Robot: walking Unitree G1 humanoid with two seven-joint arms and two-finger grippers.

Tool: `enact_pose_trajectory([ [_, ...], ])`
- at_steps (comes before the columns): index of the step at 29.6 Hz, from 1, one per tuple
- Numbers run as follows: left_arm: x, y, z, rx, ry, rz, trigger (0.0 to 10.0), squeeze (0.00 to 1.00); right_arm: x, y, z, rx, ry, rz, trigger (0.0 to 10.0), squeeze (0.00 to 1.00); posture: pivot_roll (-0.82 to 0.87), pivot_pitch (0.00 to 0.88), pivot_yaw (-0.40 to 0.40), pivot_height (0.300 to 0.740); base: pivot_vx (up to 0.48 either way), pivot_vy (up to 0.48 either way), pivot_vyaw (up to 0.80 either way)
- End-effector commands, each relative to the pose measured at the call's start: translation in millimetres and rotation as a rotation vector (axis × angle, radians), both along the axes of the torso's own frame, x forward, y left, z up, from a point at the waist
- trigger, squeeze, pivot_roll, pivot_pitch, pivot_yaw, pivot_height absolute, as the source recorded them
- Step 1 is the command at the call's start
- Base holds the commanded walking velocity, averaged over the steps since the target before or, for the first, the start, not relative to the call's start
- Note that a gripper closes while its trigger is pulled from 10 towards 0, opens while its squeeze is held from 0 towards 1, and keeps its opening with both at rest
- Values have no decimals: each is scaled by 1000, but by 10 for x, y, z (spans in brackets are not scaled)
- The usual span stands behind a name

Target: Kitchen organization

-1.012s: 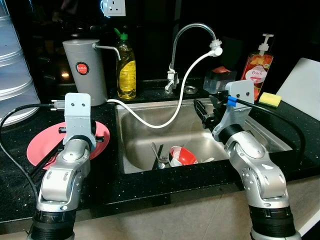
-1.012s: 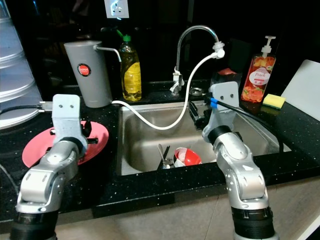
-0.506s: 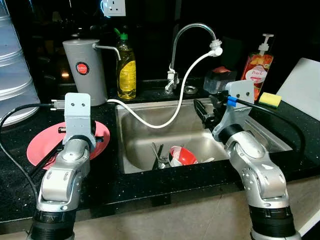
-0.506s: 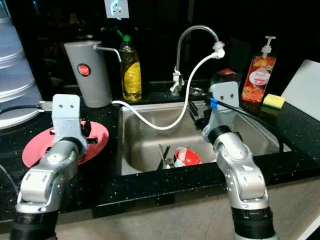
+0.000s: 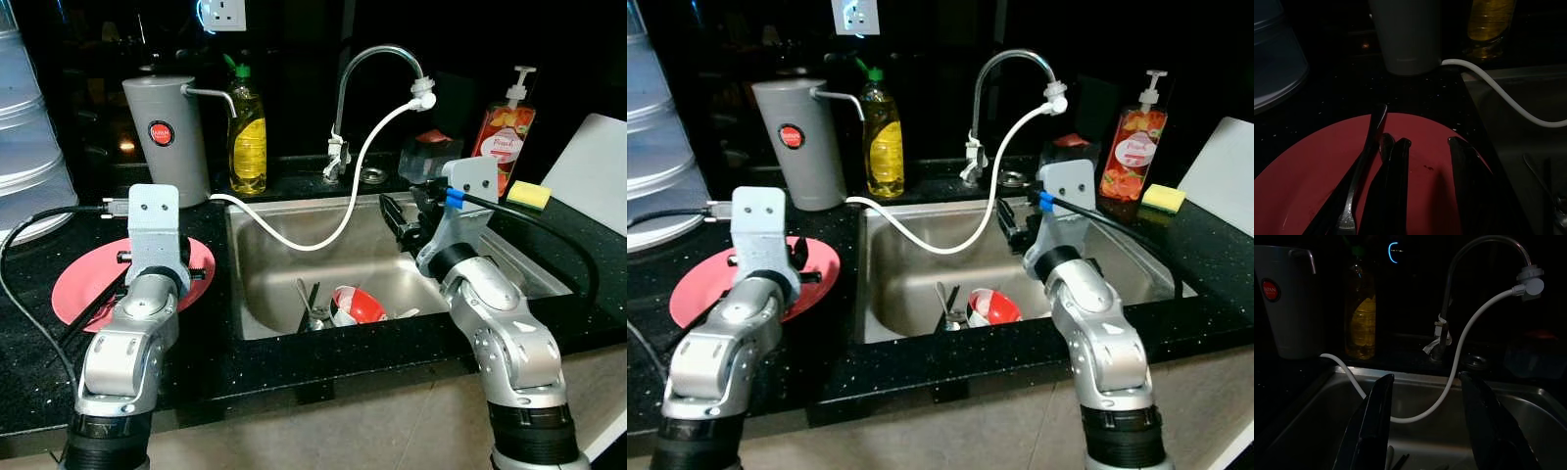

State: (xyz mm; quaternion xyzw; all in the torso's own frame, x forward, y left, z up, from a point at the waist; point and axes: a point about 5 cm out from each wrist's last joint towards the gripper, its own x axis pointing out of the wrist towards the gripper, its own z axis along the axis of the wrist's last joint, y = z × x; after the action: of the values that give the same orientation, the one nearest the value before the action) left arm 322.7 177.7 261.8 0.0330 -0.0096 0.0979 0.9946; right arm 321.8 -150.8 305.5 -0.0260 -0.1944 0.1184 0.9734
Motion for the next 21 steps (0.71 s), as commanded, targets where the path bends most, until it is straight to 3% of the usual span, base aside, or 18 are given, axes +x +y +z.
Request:
enact_pose_trajectory([
  [1, -16, 4, -32, 1, -1, 12, 10000, 0, 10, -23, 21, 1, -3, -4, 10000, 0, -31, 64, -35, 740, 0, 0, 0],
  [21, -15, 6, -41, 2, 0, 11, 10000, 0, 4, -25, 19, -1, -3, -4, 10000, 0, -35, 58, -32, 740, 0, 0, 0],
])
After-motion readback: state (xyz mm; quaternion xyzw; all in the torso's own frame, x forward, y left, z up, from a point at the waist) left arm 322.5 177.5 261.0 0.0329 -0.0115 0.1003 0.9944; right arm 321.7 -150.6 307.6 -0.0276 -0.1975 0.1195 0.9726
